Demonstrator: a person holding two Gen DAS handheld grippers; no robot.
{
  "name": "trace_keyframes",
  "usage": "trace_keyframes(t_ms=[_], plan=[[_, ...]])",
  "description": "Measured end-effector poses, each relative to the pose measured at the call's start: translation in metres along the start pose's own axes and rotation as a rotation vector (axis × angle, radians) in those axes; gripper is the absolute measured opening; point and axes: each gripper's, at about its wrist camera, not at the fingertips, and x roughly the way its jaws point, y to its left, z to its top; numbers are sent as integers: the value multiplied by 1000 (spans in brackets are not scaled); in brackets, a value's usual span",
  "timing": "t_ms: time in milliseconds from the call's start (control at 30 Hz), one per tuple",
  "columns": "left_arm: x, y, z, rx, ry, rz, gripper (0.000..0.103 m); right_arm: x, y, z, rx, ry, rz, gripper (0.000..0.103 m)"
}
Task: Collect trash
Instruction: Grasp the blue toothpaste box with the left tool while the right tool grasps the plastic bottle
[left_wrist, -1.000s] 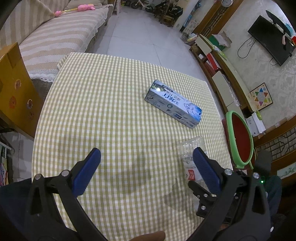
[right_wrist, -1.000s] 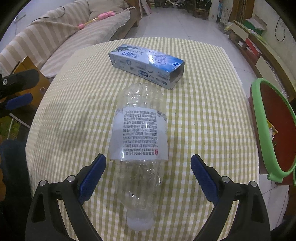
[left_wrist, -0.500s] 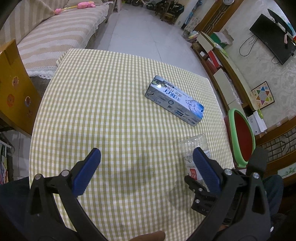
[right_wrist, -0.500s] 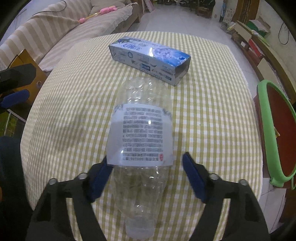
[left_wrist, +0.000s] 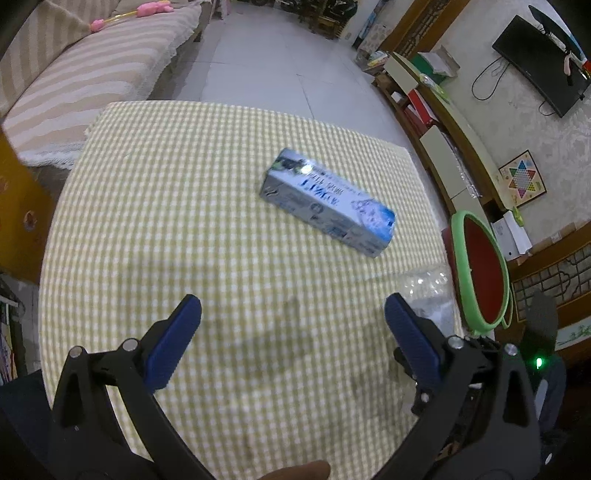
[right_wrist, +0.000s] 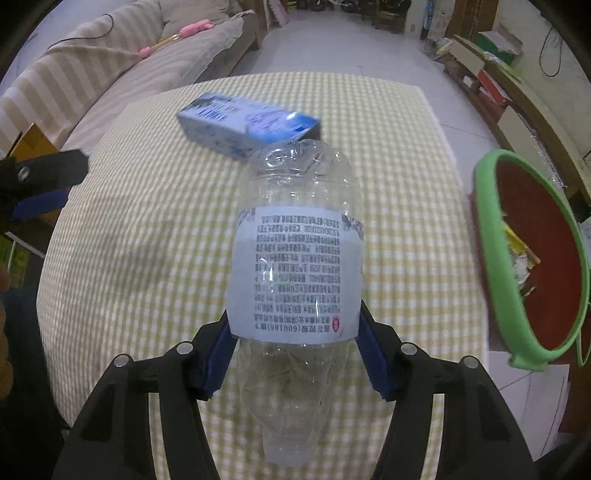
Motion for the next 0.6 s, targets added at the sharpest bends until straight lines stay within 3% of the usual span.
trace_keyframes(t_ms=[300, 600], plan=[[50, -28, 47, -138, 12, -3, 97, -9, -19, 6, 4, -22, -27, 59], [103, -41, 80, -247, 67, 112, 97, -19, -43, 9, 24, -39, -43, 59]])
